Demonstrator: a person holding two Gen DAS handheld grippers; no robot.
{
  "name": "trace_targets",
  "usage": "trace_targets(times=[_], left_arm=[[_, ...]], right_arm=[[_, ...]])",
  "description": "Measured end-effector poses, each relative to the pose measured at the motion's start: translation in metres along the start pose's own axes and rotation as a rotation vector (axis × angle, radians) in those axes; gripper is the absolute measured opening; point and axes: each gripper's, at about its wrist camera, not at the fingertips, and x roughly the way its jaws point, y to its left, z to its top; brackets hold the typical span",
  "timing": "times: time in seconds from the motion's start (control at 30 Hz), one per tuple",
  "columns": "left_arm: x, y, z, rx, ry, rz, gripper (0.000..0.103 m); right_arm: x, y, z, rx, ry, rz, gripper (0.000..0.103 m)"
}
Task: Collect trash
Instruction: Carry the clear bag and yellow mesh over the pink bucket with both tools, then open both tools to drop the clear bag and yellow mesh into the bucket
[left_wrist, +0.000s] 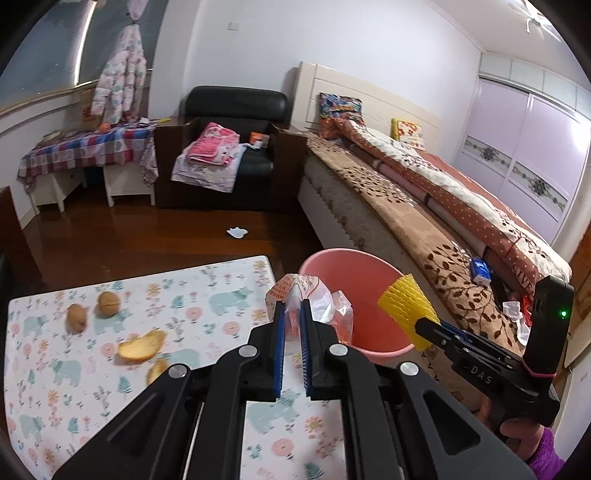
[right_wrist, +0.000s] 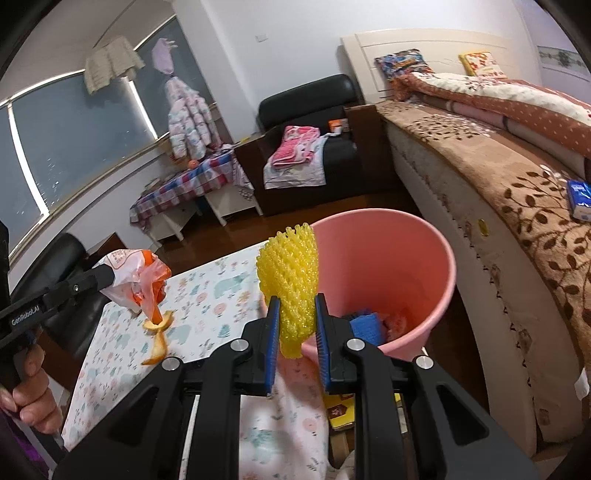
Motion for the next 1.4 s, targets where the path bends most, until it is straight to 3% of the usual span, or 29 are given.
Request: trace_targets(times=[0.67,1.4], left_arm=[[0.087,-0.067,0.013,0.109,0.084,-0.04,0.007],[0.154,-0.074,-0.014,0.127,0.226,-0.028,0.011]], right_arm=[[0.023,-0.06,0.011,0.093,0.019,-0.07,0.018],[0.062,-0.072,0.01,0.097,0.081,-0.087,0.018]])
